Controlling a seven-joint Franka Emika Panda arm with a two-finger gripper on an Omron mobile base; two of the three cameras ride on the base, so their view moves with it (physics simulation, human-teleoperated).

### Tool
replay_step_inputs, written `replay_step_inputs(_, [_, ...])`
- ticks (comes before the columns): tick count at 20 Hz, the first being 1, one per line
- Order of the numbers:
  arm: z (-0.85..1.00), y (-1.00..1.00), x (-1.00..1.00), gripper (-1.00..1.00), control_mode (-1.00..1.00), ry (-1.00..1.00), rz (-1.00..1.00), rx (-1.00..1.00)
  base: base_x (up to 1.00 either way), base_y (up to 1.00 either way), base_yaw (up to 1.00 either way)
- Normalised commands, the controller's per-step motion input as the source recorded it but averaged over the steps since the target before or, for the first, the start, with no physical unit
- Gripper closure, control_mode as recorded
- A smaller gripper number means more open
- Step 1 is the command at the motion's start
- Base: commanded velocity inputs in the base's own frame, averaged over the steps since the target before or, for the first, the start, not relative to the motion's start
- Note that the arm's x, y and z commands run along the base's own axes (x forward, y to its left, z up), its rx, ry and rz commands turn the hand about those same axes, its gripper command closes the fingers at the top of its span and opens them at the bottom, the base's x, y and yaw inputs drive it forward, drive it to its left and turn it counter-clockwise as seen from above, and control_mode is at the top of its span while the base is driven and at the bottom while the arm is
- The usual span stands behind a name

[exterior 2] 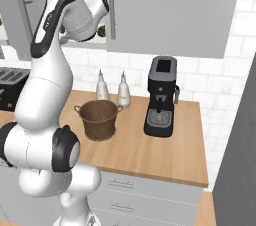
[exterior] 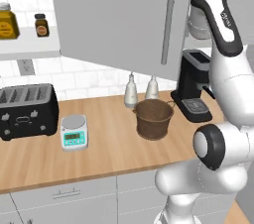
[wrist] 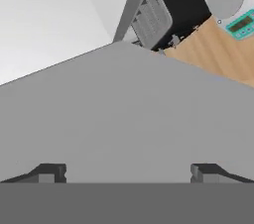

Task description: Open the cabinet, pick up the bread from the cabinet and place it in the basket. Then move the basket to the dining counter.

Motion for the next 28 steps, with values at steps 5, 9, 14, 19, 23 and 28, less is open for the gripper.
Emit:
replay_step_inputs(5, [0.29, 1.00, -0.61, -1.00, -1.00, 0.19, 0.34, 0.07, 0.00, 0.00, 0.00])
replay_step_inputs(9, [0.21, 1.00, -0.62, -1.00, -1.00, 0.17, 0.32, 0.05, 0.00, 0.00, 0.00])
replay_step_inputs(14, [0.03, 1.00, -0.26, -1.00, -1.00, 0.11, 0.24, 0.03, 0.00, 0.00, 0.00])
replay_step_inputs(19, [-0.08, 0.90, 0.11, -1.00, -1.00, 0.04, 0.03, -0.04, 0.00, 0.00, 0.00])
replay_step_inputs(23, [0.00, -0.65, -0.18, -1.00, -1.00, -0.07, -0.05, -0.31, 0.00, 0.00, 0.00])
replay_step_inputs(28, [0.00, -1.00, -0.33, -1.00, -1.00, -0.22, -0.13, -0.29, 0.00, 0.00, 0.00])
